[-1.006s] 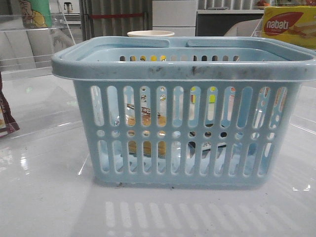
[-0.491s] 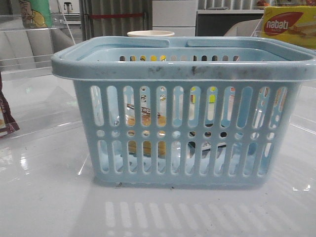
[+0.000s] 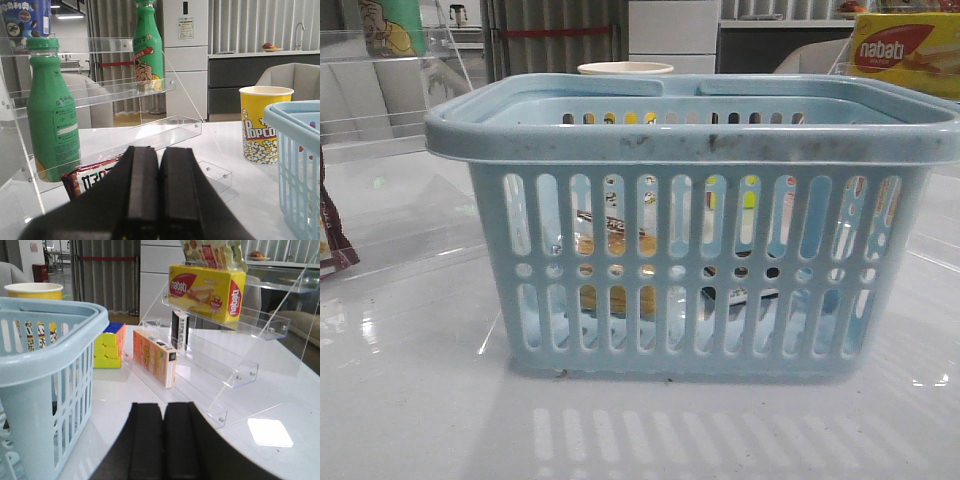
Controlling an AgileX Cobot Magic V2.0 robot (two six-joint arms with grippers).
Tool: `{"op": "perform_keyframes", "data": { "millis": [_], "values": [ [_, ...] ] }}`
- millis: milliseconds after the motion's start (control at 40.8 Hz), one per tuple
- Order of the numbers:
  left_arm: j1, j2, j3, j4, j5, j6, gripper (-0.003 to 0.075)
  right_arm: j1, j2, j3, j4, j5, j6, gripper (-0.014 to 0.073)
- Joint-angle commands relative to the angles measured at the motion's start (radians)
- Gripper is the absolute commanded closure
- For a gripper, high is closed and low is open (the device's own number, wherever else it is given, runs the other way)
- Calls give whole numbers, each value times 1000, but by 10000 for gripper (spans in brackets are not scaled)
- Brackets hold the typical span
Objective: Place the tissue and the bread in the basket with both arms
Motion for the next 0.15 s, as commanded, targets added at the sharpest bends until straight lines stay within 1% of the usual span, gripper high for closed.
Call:
{"op": "perform_keyframes", "data": {
  "millis": [0, 123],
  "values": [
    [-1, -17, 5, -5, -88, -12, 628, 1, -19, -6, -14, -57, -3, 537],
    [-1, -17, 5, -5, -88, -12, 628, 1, -19, -6, -14, -54, -3, 537]
  ]
}}
